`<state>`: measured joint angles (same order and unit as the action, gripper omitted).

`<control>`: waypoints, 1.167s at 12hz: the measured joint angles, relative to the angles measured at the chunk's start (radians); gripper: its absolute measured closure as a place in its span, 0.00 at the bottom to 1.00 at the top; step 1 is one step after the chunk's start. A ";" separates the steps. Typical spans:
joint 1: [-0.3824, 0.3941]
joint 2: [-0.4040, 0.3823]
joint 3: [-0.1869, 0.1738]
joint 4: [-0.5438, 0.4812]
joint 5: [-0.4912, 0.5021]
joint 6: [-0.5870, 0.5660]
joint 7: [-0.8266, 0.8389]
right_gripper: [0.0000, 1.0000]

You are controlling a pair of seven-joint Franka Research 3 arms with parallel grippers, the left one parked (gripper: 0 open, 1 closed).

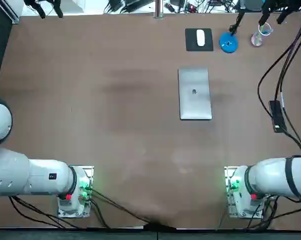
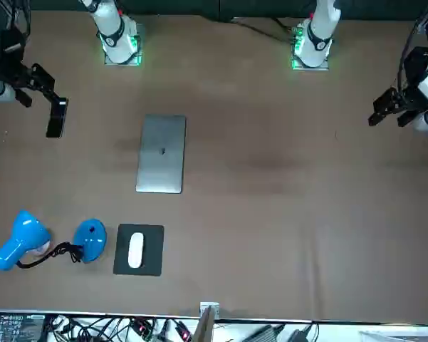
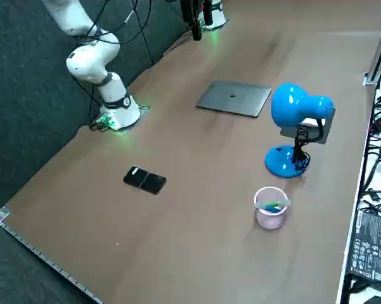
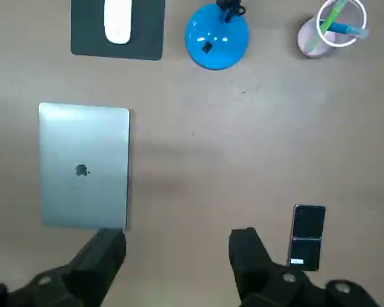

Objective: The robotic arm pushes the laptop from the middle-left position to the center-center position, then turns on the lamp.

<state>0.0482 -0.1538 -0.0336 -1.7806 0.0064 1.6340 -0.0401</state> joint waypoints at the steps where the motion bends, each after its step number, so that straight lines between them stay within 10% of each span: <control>1: 0.000 0.000 -0.001 0.000 0.000 0.001 0.000 0.00; 14: 0.148 0.062 0.032 0.027 0.005 0.007 0.328 0.00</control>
<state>0.1962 -0.0914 -0.0016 -1.7535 0.0119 1.6409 0.2878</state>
